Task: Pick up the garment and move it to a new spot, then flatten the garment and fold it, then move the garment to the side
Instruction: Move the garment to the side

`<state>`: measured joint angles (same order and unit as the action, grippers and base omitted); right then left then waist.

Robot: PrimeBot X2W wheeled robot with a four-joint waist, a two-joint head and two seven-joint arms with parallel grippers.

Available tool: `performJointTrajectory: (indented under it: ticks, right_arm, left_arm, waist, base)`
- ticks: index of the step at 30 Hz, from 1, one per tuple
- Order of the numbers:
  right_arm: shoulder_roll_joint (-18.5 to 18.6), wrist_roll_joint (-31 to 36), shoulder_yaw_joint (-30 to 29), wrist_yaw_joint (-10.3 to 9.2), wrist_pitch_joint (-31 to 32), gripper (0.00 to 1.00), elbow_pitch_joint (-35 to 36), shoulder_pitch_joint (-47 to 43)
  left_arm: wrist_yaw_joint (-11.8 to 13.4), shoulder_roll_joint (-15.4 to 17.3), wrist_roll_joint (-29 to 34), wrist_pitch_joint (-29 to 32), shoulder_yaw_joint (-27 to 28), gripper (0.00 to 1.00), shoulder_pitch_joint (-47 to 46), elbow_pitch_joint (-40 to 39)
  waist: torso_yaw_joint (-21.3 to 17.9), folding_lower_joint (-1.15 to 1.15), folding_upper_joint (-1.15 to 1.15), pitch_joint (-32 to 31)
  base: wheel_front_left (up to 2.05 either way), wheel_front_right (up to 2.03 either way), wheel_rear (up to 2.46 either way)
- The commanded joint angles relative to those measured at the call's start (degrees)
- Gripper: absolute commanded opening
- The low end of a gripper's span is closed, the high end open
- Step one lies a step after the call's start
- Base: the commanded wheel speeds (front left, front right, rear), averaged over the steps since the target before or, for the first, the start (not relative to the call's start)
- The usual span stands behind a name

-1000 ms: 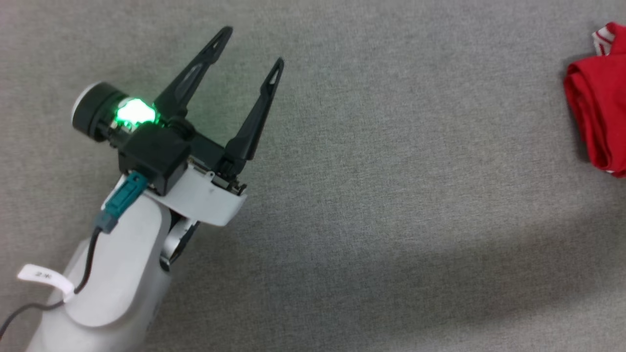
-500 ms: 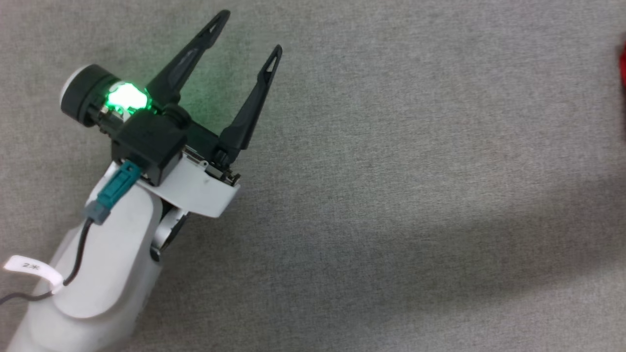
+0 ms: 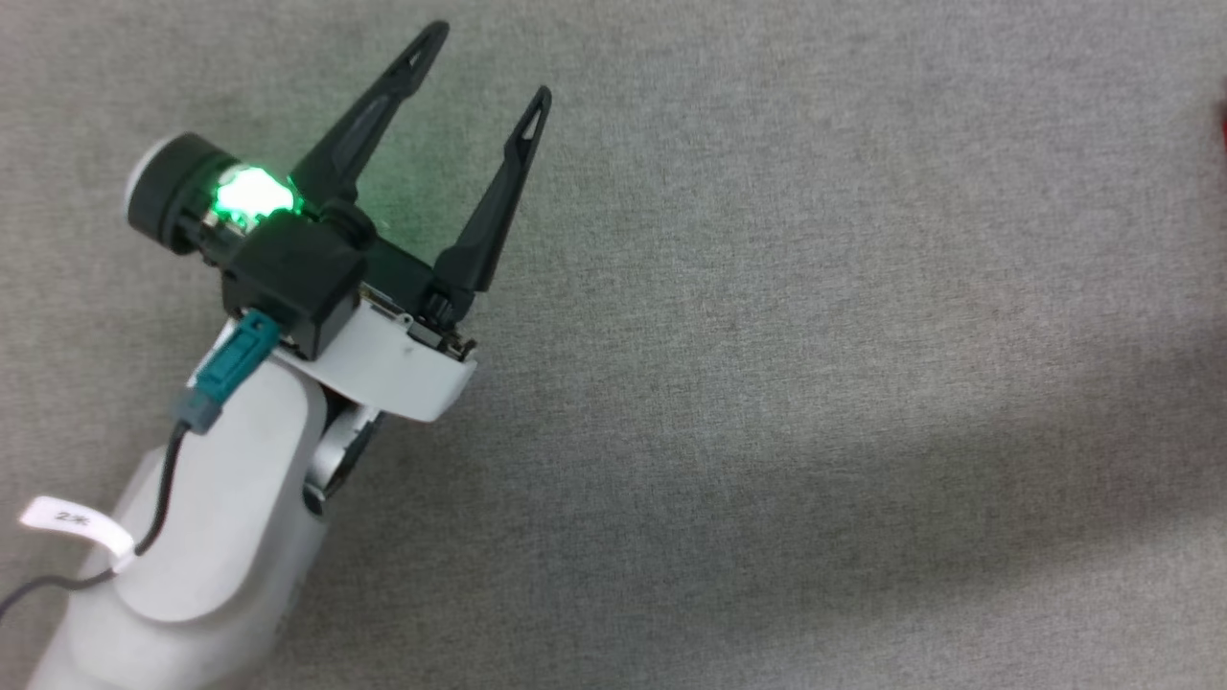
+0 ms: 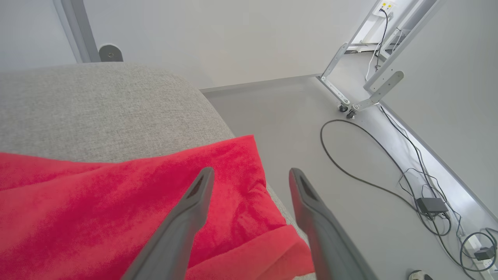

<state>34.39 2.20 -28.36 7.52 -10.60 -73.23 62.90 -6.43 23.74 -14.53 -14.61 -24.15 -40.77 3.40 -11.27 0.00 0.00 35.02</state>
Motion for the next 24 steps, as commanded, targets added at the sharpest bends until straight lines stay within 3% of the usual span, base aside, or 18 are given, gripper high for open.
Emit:
performJointTrajectory:
  ticks: [1,6,13,20,24]
  right_arm:
    - [0.21,0.82,0.01,-0.06,-0.5,1.0,-0.09,0.52]
    - [-2.36,1.77,2.97,-0.06,-1.48,1.0,-0.31,-0.07]
    - [-11.06,-1.93,12.9,-0.06,-3.39,1.0,-0.38,-4.12]
    - [-18.39,-12.05,24.24,-0.06,-4.46,1.0,5.94,-11.85]
    - [-19.92,-19.28,31.53,-0.06,-4.51,1.0,12.46,-18.16]
  left_arm:
    - [0.37,-0.4,-0.44,-0.18,-0.06,1.0,0.66,0.46]
    - [0.92,-2.23,-1.88,-0.51,0.92,1.0,3.45,2.87]
    - [1.42,-4.56,-5.03,-0.58,5.35,1.0,12.14,6.7]
    - [1.45,-6.78,-5.41,-0.59,11.0,1.0,21.64,9.57]
    - [0.99,-8.38,-4.57,-0.6,13.93,1.0,25.82,10.58]
  waist:
    - [0.48,0.0,0.0,-1.28]
    - [1.75,0.0,0.0,-6.03]
    - [4.26,0.0,0.0,-14.04]
    - [7.41,0.0,0.0,-20.66]
    - [9.2,0.0,0.0,-24.87]
  base:
    - [0.0,0.0,0.0]
    - [0.0,0.0,0.0]
    - [0.0,0.0,0.0]
    - [0.0,0.0,0.0]
    - [0.0,0.0,0.0]
